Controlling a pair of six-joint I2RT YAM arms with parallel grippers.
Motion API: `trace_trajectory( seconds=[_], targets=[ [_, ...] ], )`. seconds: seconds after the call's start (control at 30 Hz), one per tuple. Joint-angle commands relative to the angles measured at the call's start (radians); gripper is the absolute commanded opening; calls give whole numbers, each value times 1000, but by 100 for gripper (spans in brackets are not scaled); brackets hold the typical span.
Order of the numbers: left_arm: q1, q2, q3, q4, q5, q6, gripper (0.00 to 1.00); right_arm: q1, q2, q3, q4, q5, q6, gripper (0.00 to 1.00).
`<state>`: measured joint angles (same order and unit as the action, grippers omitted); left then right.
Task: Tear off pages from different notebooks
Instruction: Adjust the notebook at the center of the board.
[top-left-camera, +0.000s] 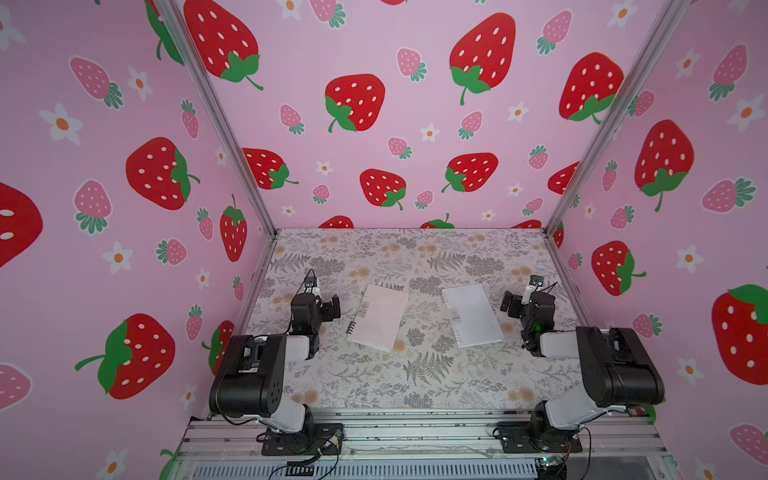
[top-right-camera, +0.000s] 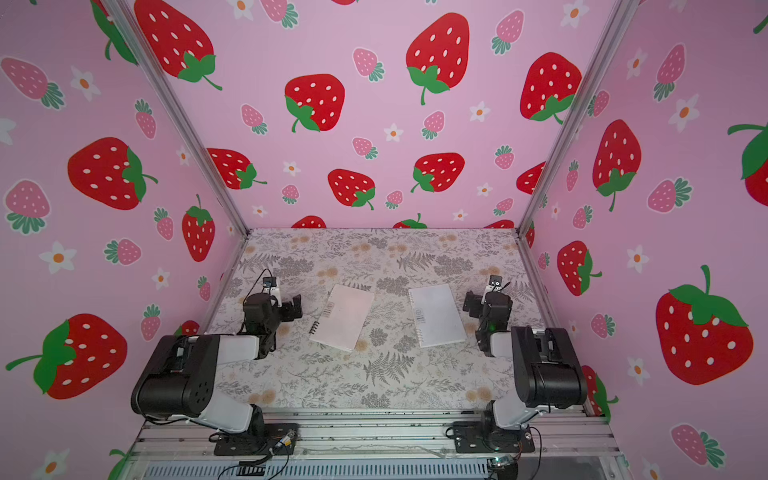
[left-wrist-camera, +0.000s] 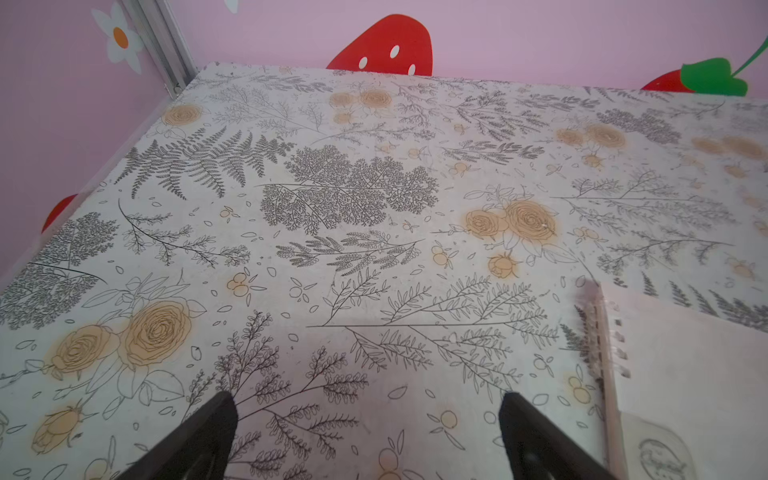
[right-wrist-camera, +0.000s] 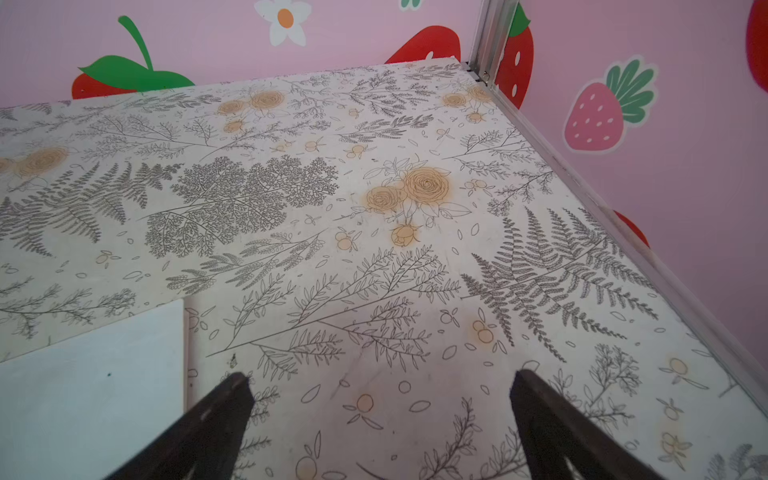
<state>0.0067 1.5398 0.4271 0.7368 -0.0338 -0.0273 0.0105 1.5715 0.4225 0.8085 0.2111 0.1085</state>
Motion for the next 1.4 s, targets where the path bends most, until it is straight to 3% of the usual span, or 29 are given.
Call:
trace_trajectory(
  seconds=[0.0,0.9,1.0,1.07,1.13,1.2,1.23,1.27,1.33,1.37],
  targets=[
    [3,10,33,23,6,2,99,3,5,16,26,13,-4,100],
    [3,7,36,24,-22,-7,99,4,3,11,33,12,-6,100],
    [-53,-90,144,-236,-246,-25,99,36,-39,0,45,60,-33,100],
    [-88,-176,215,-376,-304,-41,99,101,-123,41,-87,169,-82,100],
    [-94,-252,303,-567,-332,-239,99,141,-241,164,-335,199,-25,100],
    [-93,-285,426,-916,-411,-650,99,141,-322,312,-622,142,222,100],
    [-78,-279,467,-1025,-362,-706,99,139,-334,362,-715,109,326,100],
    [-55,-264,502,-1079,-220,-679,99,133,-330,382,-727,24,375,100],
    [-61,-225,536,-1193,-132,-721,99,126,-288,405,-661,-370,288,100],
    [-79,-220,522,-1196,-75,-733,99,141,-248,445,-682,-492,283,99]
  ],
)
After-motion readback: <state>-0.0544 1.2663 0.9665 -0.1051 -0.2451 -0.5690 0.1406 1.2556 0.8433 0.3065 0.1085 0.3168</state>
